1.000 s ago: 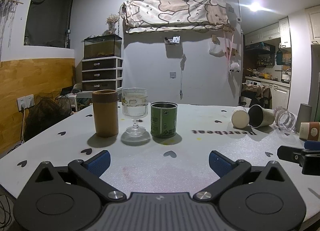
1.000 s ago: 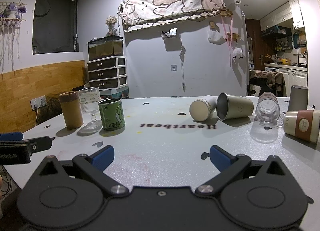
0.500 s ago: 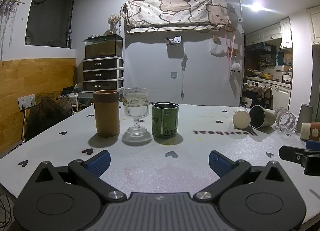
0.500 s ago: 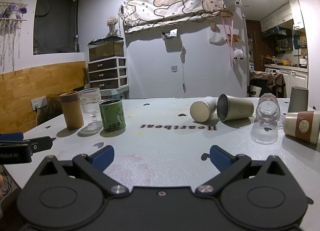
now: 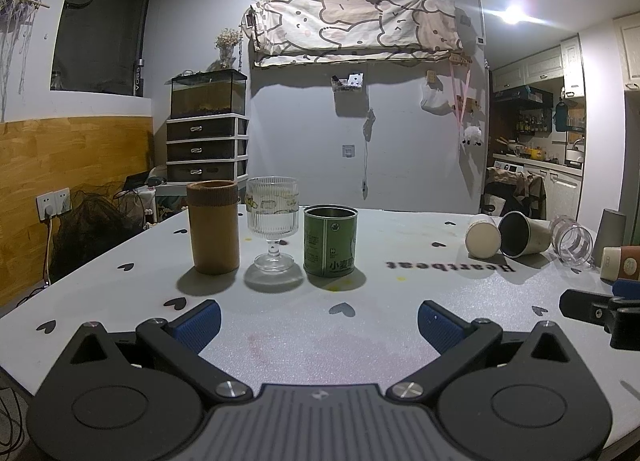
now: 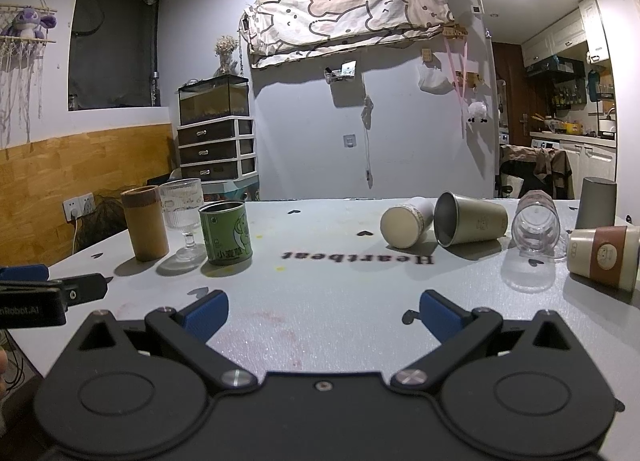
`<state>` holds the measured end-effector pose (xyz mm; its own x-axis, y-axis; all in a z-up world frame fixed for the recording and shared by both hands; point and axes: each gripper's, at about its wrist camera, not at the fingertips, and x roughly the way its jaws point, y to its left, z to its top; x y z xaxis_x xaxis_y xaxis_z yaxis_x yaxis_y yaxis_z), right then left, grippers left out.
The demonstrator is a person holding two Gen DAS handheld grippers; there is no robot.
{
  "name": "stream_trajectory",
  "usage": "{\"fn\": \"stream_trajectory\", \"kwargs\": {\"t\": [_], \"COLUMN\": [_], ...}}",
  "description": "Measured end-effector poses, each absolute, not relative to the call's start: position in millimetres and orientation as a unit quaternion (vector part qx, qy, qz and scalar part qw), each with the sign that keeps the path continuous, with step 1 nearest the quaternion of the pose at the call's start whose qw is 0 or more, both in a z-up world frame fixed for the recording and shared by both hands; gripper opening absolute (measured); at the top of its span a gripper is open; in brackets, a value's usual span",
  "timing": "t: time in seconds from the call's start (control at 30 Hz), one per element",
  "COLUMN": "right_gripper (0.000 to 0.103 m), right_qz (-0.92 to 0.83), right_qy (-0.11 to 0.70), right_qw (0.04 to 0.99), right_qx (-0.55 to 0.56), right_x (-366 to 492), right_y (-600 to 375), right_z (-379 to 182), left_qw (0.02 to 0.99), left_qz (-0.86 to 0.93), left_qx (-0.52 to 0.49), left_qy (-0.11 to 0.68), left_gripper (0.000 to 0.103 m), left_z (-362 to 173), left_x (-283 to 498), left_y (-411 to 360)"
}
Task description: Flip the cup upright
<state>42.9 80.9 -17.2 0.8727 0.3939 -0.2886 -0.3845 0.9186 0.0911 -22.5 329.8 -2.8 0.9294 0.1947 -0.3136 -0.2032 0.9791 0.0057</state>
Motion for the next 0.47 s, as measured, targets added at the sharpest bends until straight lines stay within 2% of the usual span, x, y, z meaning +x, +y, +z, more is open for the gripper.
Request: {"fn": "stream_trajectory", "kwargs": {"t": [0.47], "right_gripper": [0.103], "right_qz": [0.203], "right_qy": [0.148], "right_qw": [0.968], "right_qx": [0.012], "right_x": [41.6], "right_y": [81.8], "right_z": [-13.8], "left_qw": [0.982], "left_qz": [0.103], "left_qx": [-0.015], "left_qy": [0.158], "left_gripper": [0.103], "left_z": [-2.7], "left_x": [-22.2], "left_y": [334.7]}}
